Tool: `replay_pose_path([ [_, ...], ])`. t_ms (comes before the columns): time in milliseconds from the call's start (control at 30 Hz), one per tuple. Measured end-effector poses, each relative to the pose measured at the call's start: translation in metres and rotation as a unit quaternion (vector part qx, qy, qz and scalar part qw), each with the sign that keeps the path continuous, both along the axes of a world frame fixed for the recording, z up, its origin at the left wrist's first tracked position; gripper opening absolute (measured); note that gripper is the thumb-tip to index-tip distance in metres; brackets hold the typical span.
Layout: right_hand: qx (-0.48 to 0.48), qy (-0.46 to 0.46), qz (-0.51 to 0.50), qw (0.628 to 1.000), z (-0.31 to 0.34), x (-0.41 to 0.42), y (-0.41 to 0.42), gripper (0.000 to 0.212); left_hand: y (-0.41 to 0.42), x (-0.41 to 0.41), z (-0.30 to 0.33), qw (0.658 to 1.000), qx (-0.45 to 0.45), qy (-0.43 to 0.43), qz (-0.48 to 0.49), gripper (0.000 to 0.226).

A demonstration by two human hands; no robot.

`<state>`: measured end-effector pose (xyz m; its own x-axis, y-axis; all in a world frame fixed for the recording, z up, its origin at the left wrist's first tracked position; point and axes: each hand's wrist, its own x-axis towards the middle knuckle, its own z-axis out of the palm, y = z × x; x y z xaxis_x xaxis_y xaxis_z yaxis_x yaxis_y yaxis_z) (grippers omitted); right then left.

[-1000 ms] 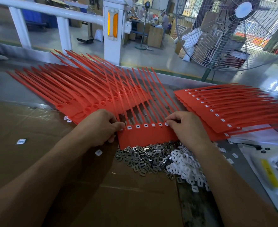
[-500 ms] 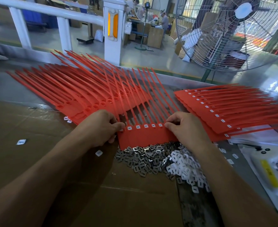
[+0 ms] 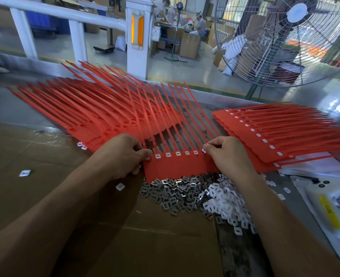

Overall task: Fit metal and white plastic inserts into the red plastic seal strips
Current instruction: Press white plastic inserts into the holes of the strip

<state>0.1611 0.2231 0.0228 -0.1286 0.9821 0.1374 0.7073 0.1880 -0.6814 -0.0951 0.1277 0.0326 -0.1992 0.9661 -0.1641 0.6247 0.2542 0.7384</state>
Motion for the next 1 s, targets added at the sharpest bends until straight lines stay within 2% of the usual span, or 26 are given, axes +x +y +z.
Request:
replay_pose_path([
  [367, -0.01, -0.008, -0.005, 1.0, 0.006, -0.004, -0.005, 0.013, 0.0, -0.001, -0.001, 1.0, 0.002, 0.001, -0.002, 0.027],
  [633, 0.057, -0.08, 0.011, 0.995, 0.006, -0.002, -0.006, 0.009, -0.001, 0.0, 0.0, 1.0, 0.001, -0.001, 0.001, 0.027],
  [833, 0.13, -0.237, 0.087, 0.959, 0.014, -0.001, -0.02, 0.02, -0.002, -0.001, 0.0, 1.0, 0.013, 0.018, -0.01, 0.028],
  [1000, 0.129, -0.343, 0.101, 0.925, 0.016, -0.007, -0.025, 0.026, -0.002, 0.0, 0.001, 1.0, 0.014, 0.015, -0.005, 0.028],
])
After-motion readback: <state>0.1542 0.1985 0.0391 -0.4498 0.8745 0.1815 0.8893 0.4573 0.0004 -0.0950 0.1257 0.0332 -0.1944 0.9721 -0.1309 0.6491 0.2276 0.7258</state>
